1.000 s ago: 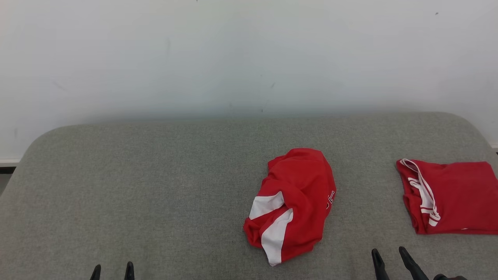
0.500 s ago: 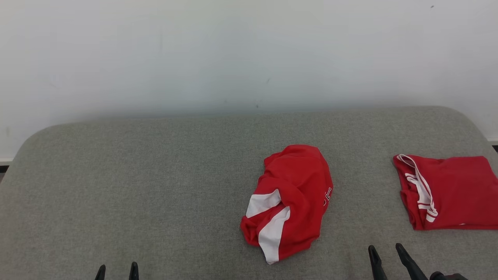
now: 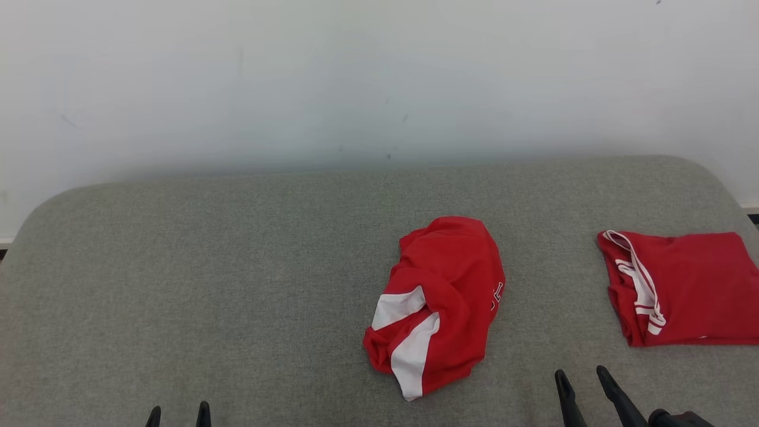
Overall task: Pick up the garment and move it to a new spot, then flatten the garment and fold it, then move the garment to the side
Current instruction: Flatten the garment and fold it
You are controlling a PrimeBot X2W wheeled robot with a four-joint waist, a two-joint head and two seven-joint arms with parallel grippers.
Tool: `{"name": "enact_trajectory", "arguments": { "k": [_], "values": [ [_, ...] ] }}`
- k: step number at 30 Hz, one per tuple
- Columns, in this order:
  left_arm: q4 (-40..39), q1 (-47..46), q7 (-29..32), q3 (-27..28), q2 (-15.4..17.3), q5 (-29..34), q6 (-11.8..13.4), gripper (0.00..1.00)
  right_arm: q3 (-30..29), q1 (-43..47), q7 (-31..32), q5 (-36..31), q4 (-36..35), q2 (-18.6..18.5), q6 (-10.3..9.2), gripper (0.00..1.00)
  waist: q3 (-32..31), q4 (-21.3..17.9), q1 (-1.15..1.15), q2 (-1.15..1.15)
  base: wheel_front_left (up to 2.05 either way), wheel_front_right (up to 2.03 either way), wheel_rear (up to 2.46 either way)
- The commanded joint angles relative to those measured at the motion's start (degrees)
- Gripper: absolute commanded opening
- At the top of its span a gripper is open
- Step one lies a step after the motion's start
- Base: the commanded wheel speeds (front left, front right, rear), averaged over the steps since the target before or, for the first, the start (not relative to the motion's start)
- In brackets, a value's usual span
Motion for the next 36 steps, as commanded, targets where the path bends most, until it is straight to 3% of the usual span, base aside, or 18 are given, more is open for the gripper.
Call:
{"name": "enact_trajectory", "arguments": {
  "k": [1,9,15,20,27,34,35,36],
  "values": [
    [0.21,-0.04,-0.16,0.36,-0.20,-0.54,-0.06,1.00,0.25,-0.40,-0.47,-0.05,0.12,-0.06,-0.15,1.00,0.12,-0.35,0.00,0.00,0.00,0.00,0.00],
    [2.40,-4.25,-0.16,-1.79,0.22,-4.31,-0.01,1.00,1.31,-1.35,0.00,0.01,-0.25,-0.13,-0.15,1.00,1.08,-3.01,0.00,0.00,0.00,0.00,0.00],
    [11.07,-14.89,8.67,-13.82,4.84,-13.02,-0.01,1.00,1.95,-2.31,0.56,-0.11,-0.64,-0.25,-0.15,1.00,2.52,-6.98,0.00,0.00,0.00,0.00,0.00],
    [15.51,-22.79,14.41,-20.33,5.45,-20.01,-0.02,1.00,2.64,-2.83,0.82,-0.05,-0.83,-0.07,-0.15,1.00,3.97,-11.21,0.00,0.00,0.00,0.00,0.00],
    [22.67,-28.96,19.04,-21.74,5.96,-24.20,0.14,1.00,3.46,-4.00,0.28,0.20,-0.91,0.21,-0.15,1.00,6.51,-16.83,0.00,0.00,0.00,0.00,0.00],
    [26.95,-31.37,20.38,-21.84,6.23,-24.73,0.84,1.00,3.74,-4.59,-0.43,0.39,-0.12,0.47,-0.15,1.00,7.37,-19.43,0.00,0.00,0.00,0.00,0.00],
    [27.61,-31.66,20.54,-21.87,6.25,-24.42,1.26,0.94,3.78,-4.62,-0.55,0.41,0.00,0.49,-0.15,1.00,7.38,-19.55,0.00,0.00,0.00,0.00,0.00],
    [28.16,-31.92,20.42,-21.79,6.33,-24.11,1.84,0.41,3.80,-4.64,-0.54,0.42,0.05,0.52,-0.15,1.00,7.35,-19.64,0.00,0.00,0.00,0.00,0.00]
  ]
}}
